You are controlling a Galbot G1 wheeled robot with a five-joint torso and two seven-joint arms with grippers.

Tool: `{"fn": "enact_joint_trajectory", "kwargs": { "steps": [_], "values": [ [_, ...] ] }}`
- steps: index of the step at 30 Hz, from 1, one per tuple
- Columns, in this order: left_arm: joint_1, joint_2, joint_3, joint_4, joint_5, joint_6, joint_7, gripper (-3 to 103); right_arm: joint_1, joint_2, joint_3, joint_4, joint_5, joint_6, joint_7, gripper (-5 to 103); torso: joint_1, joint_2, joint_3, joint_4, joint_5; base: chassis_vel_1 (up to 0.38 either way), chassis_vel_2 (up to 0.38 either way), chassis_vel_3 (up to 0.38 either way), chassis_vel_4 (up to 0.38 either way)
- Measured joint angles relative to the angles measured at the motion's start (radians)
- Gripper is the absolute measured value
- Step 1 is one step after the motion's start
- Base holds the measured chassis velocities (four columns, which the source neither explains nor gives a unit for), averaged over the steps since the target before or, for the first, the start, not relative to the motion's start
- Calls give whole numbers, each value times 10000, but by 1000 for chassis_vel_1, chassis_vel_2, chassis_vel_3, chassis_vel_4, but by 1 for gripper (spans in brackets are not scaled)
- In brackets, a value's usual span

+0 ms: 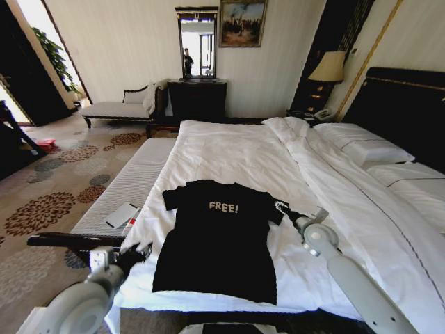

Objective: Fold the clothes on the bed.

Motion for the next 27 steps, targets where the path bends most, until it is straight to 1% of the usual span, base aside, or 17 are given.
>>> {"fn": "enact_joint_trajectory", "kwargs": {
  "steps": [2, 5, 6, 7, 8, 9, 11, 13, 14, 16, 17, 18, 19, 22, 23, 26, 27],
  "values": [
    [-28, -73, -87, 0, -38, 0, 17, 67, 108, 21, -59, -181, -38, 28, -71, 100, 0, 0, 0, 3, -1, 0, 0, 0, 0],
    [-85, -418, -475, -1, -110, 3, 220, 83, 457, 120, -309, -975, -311, 221, -405, 100, 0, 0, 0, 6, -1, 0, 0, 0, 0],
    [-85, -418, -475, -1, -110, 3, 220, 83, 457, 120, -309, -975, -311, 221, -405, 100, 0, 0, 0, 6, -1, 0, 0, 0, 0],
    [-134, -476, -562, -1, -114, 3, 332, 88, 491, 140, -342, -1100, -368, 263, -473, 100, -1, 1, -1, 6, -2, 0, 0, 0, 0],
    [-221, -538, -679, -1, -121, -31, 482, 88, 514, 159, -370, -1218, -423, 308, -554, 100, 0, 1, -1, 5, -3, 0, 0, 0, 0],
    [-416, -617, -912, 0, -211, -152, 716, 97, 551, 198, -413, -1437, -524, 435, -733, 100, -1, 1, -2, 3, -2, 0, 0, 0, 0],
    [-554, -648, -1047, 1, -329, -224, 804, 97, 564, 215, -426, -1518, -558, 496, -821, 100, -1, 1, -2, 3, -2, 0, 0, 0, 0],
    [-850, -668, -1286, 3, -786, -294, 807, 100, 591, 246, -438, -1659, -596, 618, -1015, 101, 0, 0, -2, 3, -2, 0, 0, 0, 0],
    [-955, -668, -1367, 3, -985, -300, 763, 100, 599, 256, -441, -1698, -597, 655, -1109, 97, 0, 0, -2, 0, -1, 0, 0, 0, 0],
    [-1070, -661, -1468, 7, -1112, -301, 713, 100, 600, 267, -447, -1713, -591, 732, -1343, 87, 0, 0, -1, 2, -2, 0, 0, 0, 0],
    [-1070, -661, -1468, 7, -1112, -301, 713, 100, 600, 267, -447, -1713, -591, 732, -1343, 87, 0, 0, -1, 2, -2, 0, 0, 0, 0],
    [-1084, -661, -1481, 9, -1119, -300, 707, 100, 600, 269, -448, -1713, -590, 743, -1369, 82, 0, 0, -2, 3, -2, 0, 0, 0, 0],
    [-1115, -663, -1515, 10, -1127, -300, 698, 100, 599, 273, -450, -1709, -587, 772, -1444, 82, -1, 0, -2, 4, -2, 0, 0, 0, 0],
    [-1420, -679, -1801, 14, -1453, -309, 631, 100, 568, 287, -467, -1678, -595, 903, -1708, 65, -2, 1, -2, 4, -3, 0, 0, 0, 0],
    [-1420, -679, -1801, 14, -1453, -309, 631, 100, 568, 287, -467, -1678, -595, 903, -1708, 65, -2, 1, -2, 4, -3, 0, 0, 0, 0],
    [-1725, -549, -2004, 16, -1803, -428, 618, 100, 562, 285, -491, -1708, -641, 981, -1832, 49, -1, 0, -1, 4, -2, 0, 0, 0, 0],
    [-1725, -549, -2004, 16, -1803, -428, 618, 100, 562, 285, -491, -1708, -641, 981, -1832, 49, -1, 0, -1, 4, -2, 0, 0, 0, 0]
  ]
}}
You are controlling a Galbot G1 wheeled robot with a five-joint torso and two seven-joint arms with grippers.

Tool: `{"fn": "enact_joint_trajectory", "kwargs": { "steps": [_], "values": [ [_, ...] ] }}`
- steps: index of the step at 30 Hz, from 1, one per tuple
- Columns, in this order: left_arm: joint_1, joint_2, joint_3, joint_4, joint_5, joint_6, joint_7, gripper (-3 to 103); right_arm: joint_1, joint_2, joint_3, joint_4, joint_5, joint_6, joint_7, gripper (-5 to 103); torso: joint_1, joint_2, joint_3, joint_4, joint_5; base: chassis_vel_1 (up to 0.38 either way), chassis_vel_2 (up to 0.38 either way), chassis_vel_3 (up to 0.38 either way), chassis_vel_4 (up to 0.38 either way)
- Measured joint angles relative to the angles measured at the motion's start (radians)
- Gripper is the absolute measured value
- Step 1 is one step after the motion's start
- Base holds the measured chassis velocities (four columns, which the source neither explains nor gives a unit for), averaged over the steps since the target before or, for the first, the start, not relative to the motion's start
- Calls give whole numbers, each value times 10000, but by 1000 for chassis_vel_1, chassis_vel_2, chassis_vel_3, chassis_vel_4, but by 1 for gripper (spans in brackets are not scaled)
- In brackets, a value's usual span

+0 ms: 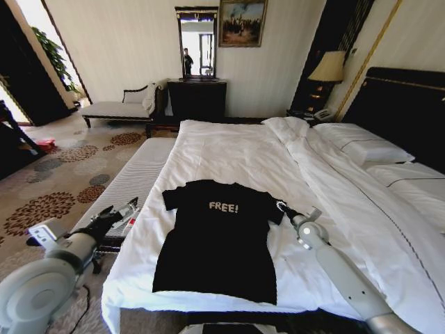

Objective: Fold the clothes on the bed.

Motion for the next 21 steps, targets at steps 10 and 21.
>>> {"fn": "enact_joint_trajectory", "kwargs": {
  "steps": [10, 21],
  "values": [
    [-909, 322, -212, 197, -380, -135, -149, 100, -21, 42, -15, -209, -209, 130, -15, 17, 0, 0, 0, -1, 0, 0, 0, 0, 0],
    [-2082, 483, -458, 744, -730, -193, -331, 100, -220, -212, 48, 664, -194, 236, 492, 0, 0, 2, 0, -2, 0, 0, 0, 0, 0]
  ]
}}
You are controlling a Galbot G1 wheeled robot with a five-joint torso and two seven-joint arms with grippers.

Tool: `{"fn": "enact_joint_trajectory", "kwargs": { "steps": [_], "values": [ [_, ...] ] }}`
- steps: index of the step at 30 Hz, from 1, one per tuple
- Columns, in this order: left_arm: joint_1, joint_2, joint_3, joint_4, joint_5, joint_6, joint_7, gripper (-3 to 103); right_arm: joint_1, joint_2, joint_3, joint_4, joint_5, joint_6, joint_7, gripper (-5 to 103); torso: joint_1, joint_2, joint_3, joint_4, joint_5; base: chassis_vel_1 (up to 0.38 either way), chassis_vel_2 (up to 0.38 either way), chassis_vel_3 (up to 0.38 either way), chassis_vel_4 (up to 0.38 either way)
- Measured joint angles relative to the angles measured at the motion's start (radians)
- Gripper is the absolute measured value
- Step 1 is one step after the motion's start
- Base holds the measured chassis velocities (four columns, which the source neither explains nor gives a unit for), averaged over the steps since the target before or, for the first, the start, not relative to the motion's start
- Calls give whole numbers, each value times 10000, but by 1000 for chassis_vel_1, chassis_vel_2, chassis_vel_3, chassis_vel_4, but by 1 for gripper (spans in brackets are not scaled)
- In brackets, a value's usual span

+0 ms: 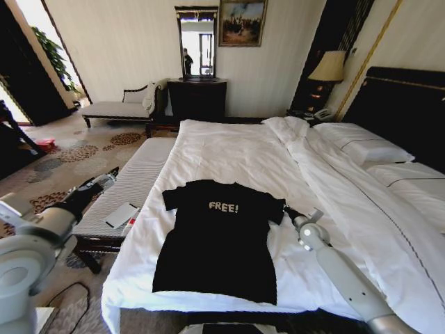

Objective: Fold the clothes on the bed.

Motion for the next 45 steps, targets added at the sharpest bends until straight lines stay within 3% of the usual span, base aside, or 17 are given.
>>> {"fn": "enact_joint_trajectory", "kwargs": {
  "steps": [10, 19, 26, 36, 38, 42, 43, 45],
  "values": [
    [-139, -273, 552, 138, 283, 5, -25, 100, 620, -148, -1347, 1213, 108, 5, 610, 0, 0, 0, 0, 3, -2, 0, 0, 0, 0],
    [-102, -197, 296, 313, 281, 18, -26, 100, 2006, 409, -3075, 326, -227, 99, 616, 0, 0, 0, 1, 5, 0, 0, 0, 0, 0],
    [-161, -311, 485, 441, 385, 37, -50, 100, 2464, 725, -3568, -478, -592, 165, 594, 1, 0, -1, 0, 0, -1, 0, 0, 0, 0],
    [-223, -333, 703, 581, 458, 82, -156, 100, 2636, 1009, -3737, -680, -806, 294, 427, 31, 0, -1, 0, 2, 0, 0, 0, 0, 0],
    [-319, -277, 756, 748, 421, 86, -183, 100, 2633, 963, -3539, -318, -609, 401, 257, 42, 0, -1, 0, 4, 1, 0, 0, 0, 0],
    [-534, -259, 979, 1075, 306, 162, -315, 100, 2516, 829, -3228, 266, -307, 525, 53, 52, -1, 0, -1, 2, -1, 0, 0, 0, 0],
    [-675, -267, 1156, 1298, 235, 212, -376, 100, 2440, 743, -3085, 518, -219, 551, 16, 63, -1, -1, -1, 2, 0, 0, 0, 0, 0],
    [-831, -273, 1339, 1534, 191, 252, -383, 100, 2390, 683, -2994, 644, -197, 556, 10, 63, -2, 0, -1, 3, -2, 0, 0, 0, 0]
  ]
}}
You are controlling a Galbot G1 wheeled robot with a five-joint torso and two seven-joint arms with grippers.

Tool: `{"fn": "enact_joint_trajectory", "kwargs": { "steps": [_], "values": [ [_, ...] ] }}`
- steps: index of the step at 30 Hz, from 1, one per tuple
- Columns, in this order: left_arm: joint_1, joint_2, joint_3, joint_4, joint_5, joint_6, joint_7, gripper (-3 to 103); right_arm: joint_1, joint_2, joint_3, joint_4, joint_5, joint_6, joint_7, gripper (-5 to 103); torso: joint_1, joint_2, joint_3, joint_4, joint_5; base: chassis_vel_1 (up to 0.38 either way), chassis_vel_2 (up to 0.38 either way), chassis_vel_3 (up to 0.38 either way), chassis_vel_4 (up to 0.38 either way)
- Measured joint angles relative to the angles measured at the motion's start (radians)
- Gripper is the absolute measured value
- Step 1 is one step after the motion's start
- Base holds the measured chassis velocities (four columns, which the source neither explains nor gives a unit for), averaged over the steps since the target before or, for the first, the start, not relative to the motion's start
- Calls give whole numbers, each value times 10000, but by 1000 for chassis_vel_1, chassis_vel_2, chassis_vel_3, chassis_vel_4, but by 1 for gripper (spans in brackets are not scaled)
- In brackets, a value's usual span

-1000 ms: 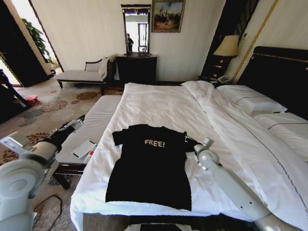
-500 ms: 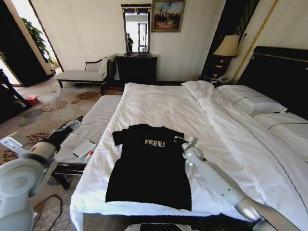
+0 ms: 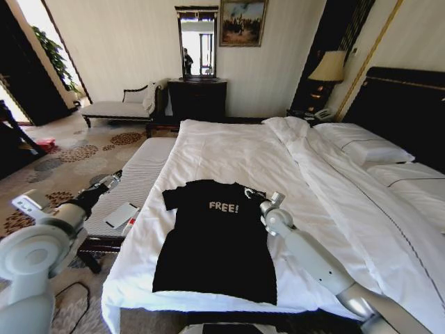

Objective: Fold the clothes on the bed.

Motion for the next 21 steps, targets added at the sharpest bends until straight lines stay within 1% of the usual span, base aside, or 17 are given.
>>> {"fn": "enact_joint_trajectory", "kwargs": {
  "steps": [2, 3, 4, 5, 6, 7, 8, 9, 10, 12, 13, 14, 15, 17, 19, 20, 21],
  "values": [
    [-357, 1, 346, 568, -160, 64, -8, 100, -62, -95, 151, 122, 13, 2, -2, 74, 0, 0, 0, 0, 2, 0, 0, 0, 0],
    [-596, 5, 550, 944, -320, 108, -52, 100, -68, -128, 210, 139, 26, 2, 5, 74, 0, 0, 0, -5, 2, 0, 0, 0, 0],
    [-919, 17, 810, 1507, -725, 220, -281, 100, -35, -156, 229, 110, 37, 2, 28, 85, 0, 0, 0, -7, 2, 0, 0, 0, 0],
    [-919, 17, 810, 1507, -725, 220, -281, 100, -35, -156, 229, 110, 37, 2, 28, 85, 0, 0, 0, -7, 2, 0, 0, 0, 0],
    [-1135, 18, 1000, 1862, -1068, 288, -465, 100, 5, -161, 211, 66, 41, 2, 45, 85, 1, 0, 1, -4, 2, 0, 0, 0, 0],
    [-1372, 14, 1242, 2273, -1416, 327, -637, 100, 66, -161, 160, 18, 42, 2, 61, 90, 1, -1, 0, -3, 3, 0, 0, 0, 0],
    [-1650, -15, 1571, 2758, -1570, 355, -686, 100, 121, -159, 102, -30, 42, 0, 76, 95, 1, 0, 1, 3, 3, 0, 0, 0, 0],
    [-2131, -105, 2198, 3620, -1440, 363, -579, 100, 186, -130, 29, -83, 43, -10, 99, 99, 1, -1, 1, 5, 2, 0, 0, 0, 0],
    [-2131, -105, 2198, 3620, -1440, 363, -579, 100, 186, -130, 29, -83, 43, -10, 99, 99, 1, -1, 1, 5, 2, 0, 0, 0, 0],
    [-2810, -252, 3068, 4796, -1040, 365, -212, 100, 206, -101, 1, -103, 42, -26, 155, 100, 1, -1, 1, 0, 3, 0, 0, 0, 0],
    [-3113, -333, 3442, 5368, -683, 344, 29, 100, 207, -92, -1, -111, 41, -37, 190, 100, 1, -1, 2, -5, 1, 0, 0, 0, 0],
    [-3532, -439, 3899, 6155, -41, 216, 491, 100, 207, -87, 1, -117, 40, -51, 221, 100, 1, -1, 3, -8, -2, 0, 0, 0, 0],
    [-3532, -439, 3899, 6155, -41, 216, 491, 100, 207, -87, 1, -117, 40, -51, 221, 100, 1, -1, 3, -8, -2, 0, 0, 0, 0],
    [-4017, -582, 4283, 6968, 462, 91, 906, 100, 194, -86, 47, -119, 41, -62, 242, 100, 3, -2, 2, -8, 3, 0, 0, 0, 0],
    [-4340, -713, 4450, 7564, 688, 43, 1129, 100, 167, -95, 95, -119, 41, -76, 250, 100, 4, -3, 3, -4, 3, 0, 0, 0, 0],
    [-4441, -757, 4503, 7798, 842, 13, 1273, 100, 150, -110, 120, -123, 41, -83, 250, 100, 4, -3, 3, -2, 3, 0, 0, 0, 0],
    [-4441, -757, 4503, 7798, 842, 13, 1273, 100, 150, -110, 120, -123, 41, -83, 250, 100, 4, -3, 3, -2, 3, 0, 0, 0, 0]
  ]
}}
